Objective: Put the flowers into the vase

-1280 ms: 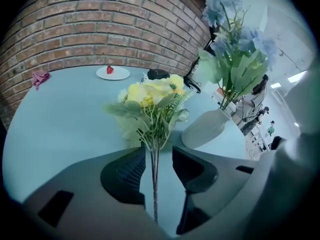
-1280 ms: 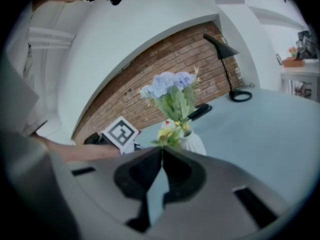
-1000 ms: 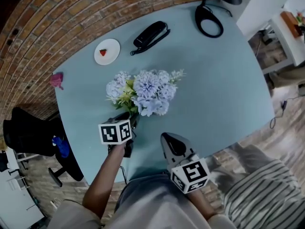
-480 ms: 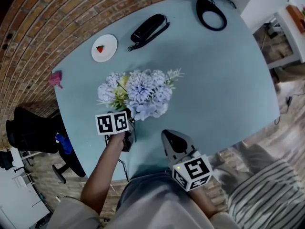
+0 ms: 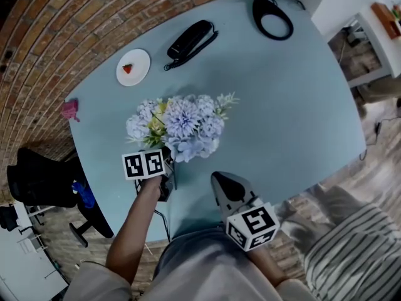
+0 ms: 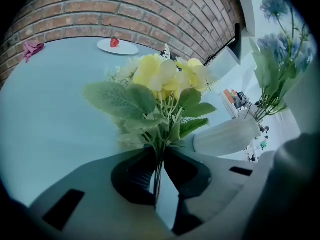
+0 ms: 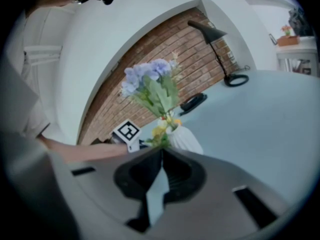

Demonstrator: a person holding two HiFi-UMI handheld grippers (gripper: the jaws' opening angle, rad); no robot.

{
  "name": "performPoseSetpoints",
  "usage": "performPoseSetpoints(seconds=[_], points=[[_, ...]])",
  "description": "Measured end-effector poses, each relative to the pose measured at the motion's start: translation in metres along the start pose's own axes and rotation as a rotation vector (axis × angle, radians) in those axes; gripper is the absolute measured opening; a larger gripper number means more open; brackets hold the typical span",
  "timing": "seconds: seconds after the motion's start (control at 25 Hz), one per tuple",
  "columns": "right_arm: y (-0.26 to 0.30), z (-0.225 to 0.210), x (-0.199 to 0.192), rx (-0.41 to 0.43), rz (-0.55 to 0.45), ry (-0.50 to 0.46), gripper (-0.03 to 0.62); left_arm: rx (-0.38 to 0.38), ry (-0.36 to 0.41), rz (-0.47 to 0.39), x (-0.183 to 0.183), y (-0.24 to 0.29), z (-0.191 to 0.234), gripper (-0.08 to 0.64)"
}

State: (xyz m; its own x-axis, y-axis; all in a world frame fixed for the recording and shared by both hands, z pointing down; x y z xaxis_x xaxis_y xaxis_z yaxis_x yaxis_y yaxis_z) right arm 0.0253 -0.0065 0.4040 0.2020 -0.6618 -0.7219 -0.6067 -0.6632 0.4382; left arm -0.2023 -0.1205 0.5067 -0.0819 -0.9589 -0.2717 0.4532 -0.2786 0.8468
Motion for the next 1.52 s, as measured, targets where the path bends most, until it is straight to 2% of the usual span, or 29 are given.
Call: performPoseSetpoints(seconds=[0.28, 0.52, 0.76, 0.96, 1.12, 1.4, 1.52], points=[[-0.003, 0.007, 0.000, -0.017, -0.005, -0.003, 0.025, -0.084, -0.097, -0.067, -0.003, -0.016, 0.005, 0.058], [-0.010, 0.021, 0.001, -0.032, -0.013, -0.029, 0.025, -0.154, -0.191, -0.175, -0.018, -0.041, 0.010, 0.055], [-0.019, 0.041, 0.001, -0.053, -0.028, -0.085, 0.024, -0.212, -0.200, -0.289, -0.030, -0.071, 0.010, 0.055], [-0.028, 0.062, 0.004, -0.073, -0.046, -0.137, 0.025, -0.282, -0.242, -0.392, -0.037, -0.099, 0.006, 0.055], [-0.035, 0.076, 0.005, -0.080, -0.057, -0.173, 0.025, -0.305, -0.252, -0.474, -0.048, -0.124, 0.001, 0.055], [-0.040, 0.080, 0.016, -0.034, -0.044, -0.244, 0.025, -0.390, -0.324, -0.606, -0.058, -0.148, -0.032, 0.055], [-0.045, 0.077, 0.024, 0.001, -0.035, -0.275, 0.025, -0.380, -0.338, -0.668, -0.062, -0.154, -0.045, 0.055]])
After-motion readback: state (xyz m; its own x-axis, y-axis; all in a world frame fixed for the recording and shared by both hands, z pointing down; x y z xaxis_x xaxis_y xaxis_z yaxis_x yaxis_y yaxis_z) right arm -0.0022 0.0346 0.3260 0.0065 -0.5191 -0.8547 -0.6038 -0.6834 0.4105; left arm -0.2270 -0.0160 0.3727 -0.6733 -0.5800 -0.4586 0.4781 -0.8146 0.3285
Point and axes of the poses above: the fingertips, and each gripper's own axes: y forward along the fingers, z to its left, x out of its top, the point moved 9 cm from there along -y, backward along the fingers, and after that the axes turned 3 degrees about -y, right-handed, at the moved point
